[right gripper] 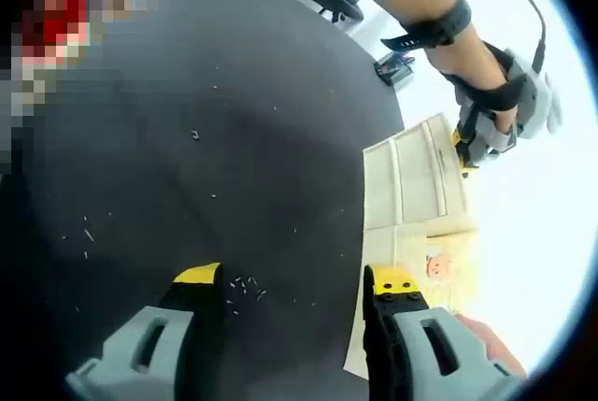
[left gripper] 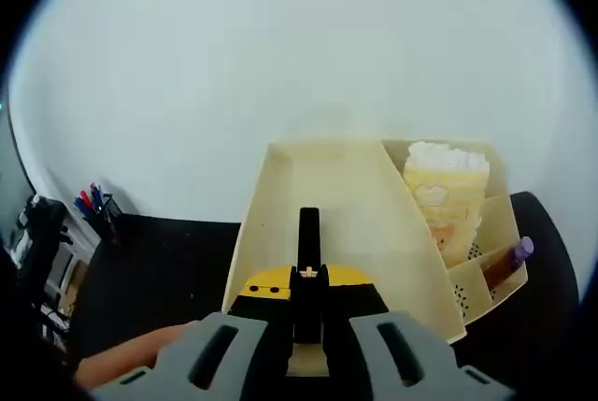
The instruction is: Open the drawer, pick up the cosmetic bottles from the table one by one, place them into the drawer, release the gripper, close the drawer, and move the gripper away
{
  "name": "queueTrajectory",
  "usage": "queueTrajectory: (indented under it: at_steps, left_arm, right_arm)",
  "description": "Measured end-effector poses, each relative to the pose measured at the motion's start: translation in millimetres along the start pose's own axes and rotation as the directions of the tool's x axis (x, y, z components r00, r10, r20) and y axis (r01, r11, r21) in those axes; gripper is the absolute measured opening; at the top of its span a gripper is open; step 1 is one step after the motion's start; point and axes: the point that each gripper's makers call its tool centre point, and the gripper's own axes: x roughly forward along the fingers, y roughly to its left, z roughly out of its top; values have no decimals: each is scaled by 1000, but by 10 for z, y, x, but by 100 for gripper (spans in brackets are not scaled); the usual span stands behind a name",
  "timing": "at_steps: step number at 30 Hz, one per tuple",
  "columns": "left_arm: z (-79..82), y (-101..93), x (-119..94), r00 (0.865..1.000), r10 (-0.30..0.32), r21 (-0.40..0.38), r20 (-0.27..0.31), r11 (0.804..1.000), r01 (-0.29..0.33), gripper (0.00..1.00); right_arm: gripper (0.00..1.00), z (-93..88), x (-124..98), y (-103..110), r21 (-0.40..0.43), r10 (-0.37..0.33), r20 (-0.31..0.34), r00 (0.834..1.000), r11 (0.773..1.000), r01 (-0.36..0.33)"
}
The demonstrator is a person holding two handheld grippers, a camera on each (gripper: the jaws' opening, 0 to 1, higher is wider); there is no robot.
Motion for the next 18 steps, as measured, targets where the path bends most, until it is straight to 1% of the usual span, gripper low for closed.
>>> queueTrajectory:
  at_steps: [1,4,6,8,11,12,13,14,15,17,18]
  left_arm:
    - [25,-4,-5,1000,-1,-7,20,1000,1,6]
    - [5,-28,-25,1000,-6,-5,15,1000,6,6]
    - [26,-34,-14,1000,0,8,20,1000,-1,6]
    - [13,-38,-35,1000,13,16,26,1000,-13,7]
    - [-1,-80,-55,999,21,54,38,998,-23,7]
    - [0,-99,-55,999,17,64,41,998,-19,10]
    - [7,-119,-60,999,9,70,51,997,-13,17]
    - [24,-137,-67,998,1,71,66,997,-6,22]
    - [25,-146,-73,998,-5,70,66,998,0,24]
    - [29,-135,-90,998,2,73,66,997,-7,24]
    - [45,-128,-108,997,3,80,76,997,-9,24]
  right_arm:
    - [55,-3,3,0,1,1,-2,1000,1000,-1]
    - [55,-6,6,11,-3,4,-8,1000,1000,-4]
    - [55,-4,5,17,-2,5,-11,1000,1000,-5]
    - [55,4,-4,25,-5,6,-10,1000,1000,-6]
    - [55,-4,-13,28,-5,6,-8,1000,1000,-6]
    - [55,-6,-17,25,-4,4,-9,1000,1000,-4]
    - [55,-8,-19,19,-4,3,-7,1000,1000,-3]
    - [55,-4,-24,15,-3,1,-5,1000,1000,-1]
    - [55,-4,-32,12,-2,0,-2,1000,1000,0]
    - [55,-2,-43,11,-2,-2,4,1000,1000,2]
    - [55,-2,-49,12,-4,-1,9,1000,1000,1]
